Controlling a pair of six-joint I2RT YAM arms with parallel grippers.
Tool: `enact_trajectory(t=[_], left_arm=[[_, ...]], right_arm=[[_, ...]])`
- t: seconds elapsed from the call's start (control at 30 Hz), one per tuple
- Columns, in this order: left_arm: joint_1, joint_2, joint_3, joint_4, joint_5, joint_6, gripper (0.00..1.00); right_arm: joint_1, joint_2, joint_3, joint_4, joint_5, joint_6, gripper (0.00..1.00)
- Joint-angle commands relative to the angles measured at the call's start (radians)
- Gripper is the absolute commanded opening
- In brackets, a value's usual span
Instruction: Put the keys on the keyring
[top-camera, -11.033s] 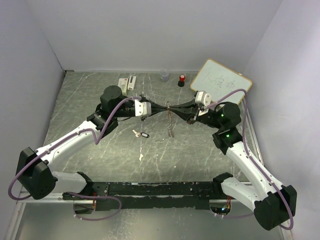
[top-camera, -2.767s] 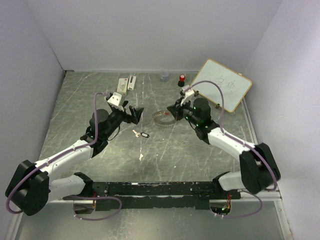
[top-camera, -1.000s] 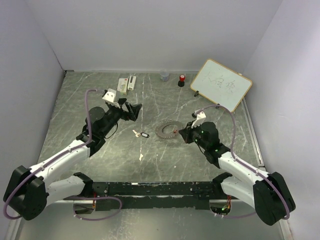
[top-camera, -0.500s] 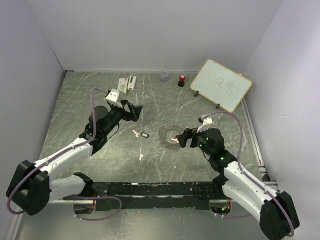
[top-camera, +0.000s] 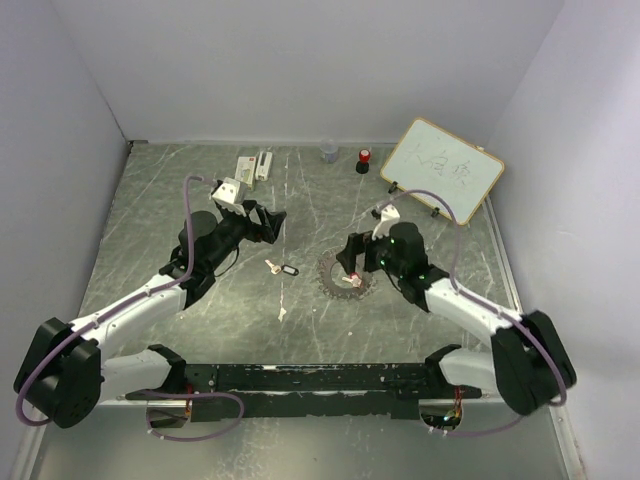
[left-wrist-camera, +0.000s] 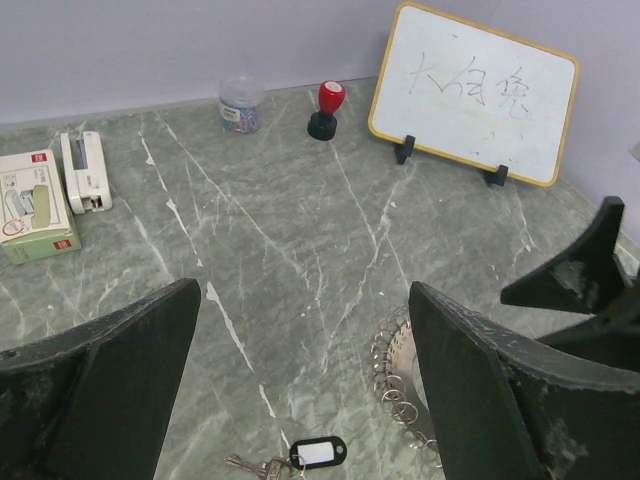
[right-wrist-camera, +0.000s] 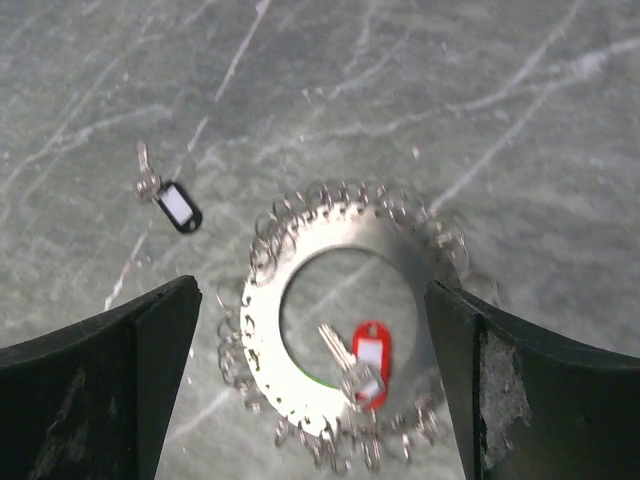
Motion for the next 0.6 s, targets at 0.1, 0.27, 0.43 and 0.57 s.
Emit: enact_trajectory(t=[0.1, 0.27, 0.43, 0.57], left_arm=[[0.017, 0.008, 0.004, 0.047, 0.038, -0.007, 0.96], [0.023, 0.000, -0.002, 0.056, 0.042, -0.009, 0.96], [0.025, 0.003, -0.002, 0.055, 0.048, -0.006, 0.96], [0.027, 0.010, -0.001, 0.061, 0.049, -0.007, 0.96]], right_arm=[[0.004, 0.205, 0.133, 0.179, -0.078, -0.039, 0.69], [0.004, 0.333, 0.232, 0.104, -0.061, -0.046, 0.21], [0.012, 0.378, 0.263, 0.043, -0.042, -0.065, 0.23], [0.024, 0.384, 0.261, 0.043, -0.056, -0.098, 0.35]])
